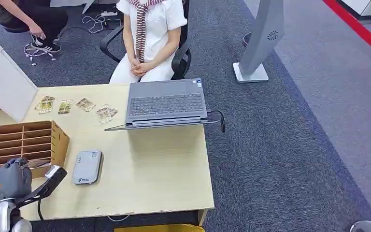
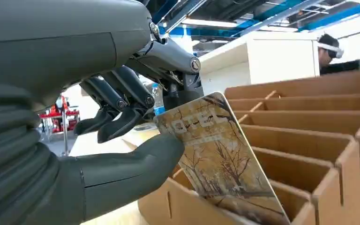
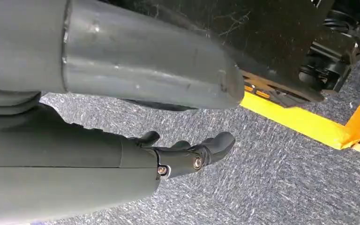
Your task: Pass the card to the sensor for recognition and then transmit it.
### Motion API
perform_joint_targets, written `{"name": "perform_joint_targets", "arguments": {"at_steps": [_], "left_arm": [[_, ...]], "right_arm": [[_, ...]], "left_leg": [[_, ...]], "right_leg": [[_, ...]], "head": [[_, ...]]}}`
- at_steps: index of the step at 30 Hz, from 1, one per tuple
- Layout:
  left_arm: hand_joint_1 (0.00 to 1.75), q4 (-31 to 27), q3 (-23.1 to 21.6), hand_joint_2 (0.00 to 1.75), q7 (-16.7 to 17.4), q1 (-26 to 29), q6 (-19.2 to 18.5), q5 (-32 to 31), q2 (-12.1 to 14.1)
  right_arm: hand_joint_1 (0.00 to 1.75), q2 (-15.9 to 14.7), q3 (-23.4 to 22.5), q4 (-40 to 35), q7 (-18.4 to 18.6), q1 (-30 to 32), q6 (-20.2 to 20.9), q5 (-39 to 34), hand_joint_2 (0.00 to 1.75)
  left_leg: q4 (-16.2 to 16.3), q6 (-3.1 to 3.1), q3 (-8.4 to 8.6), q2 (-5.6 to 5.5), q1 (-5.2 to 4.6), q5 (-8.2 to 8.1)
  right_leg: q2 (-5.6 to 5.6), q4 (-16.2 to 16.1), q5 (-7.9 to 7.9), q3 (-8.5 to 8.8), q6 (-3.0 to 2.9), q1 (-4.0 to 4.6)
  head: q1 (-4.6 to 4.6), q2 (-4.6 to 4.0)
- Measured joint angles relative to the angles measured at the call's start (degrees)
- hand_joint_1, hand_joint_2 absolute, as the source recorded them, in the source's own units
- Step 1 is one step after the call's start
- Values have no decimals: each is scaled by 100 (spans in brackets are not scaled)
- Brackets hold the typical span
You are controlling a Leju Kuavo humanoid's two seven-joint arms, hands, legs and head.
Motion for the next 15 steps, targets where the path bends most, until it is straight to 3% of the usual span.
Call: {"name": "perform_joint_targets", "arguments": {"at_steps": [15], "left_arm": [[175,-2138,-378,175,-57,580,-238,-33,177]], "right_arm": [[0,2,-20,0,-42,-1,-5,-114,0]], "left_leg": [[0,1,0,-2,-1,-1]], "right_leg": [[-1,-2,-1,-2,2,0]], "head": [[0,0]]}}
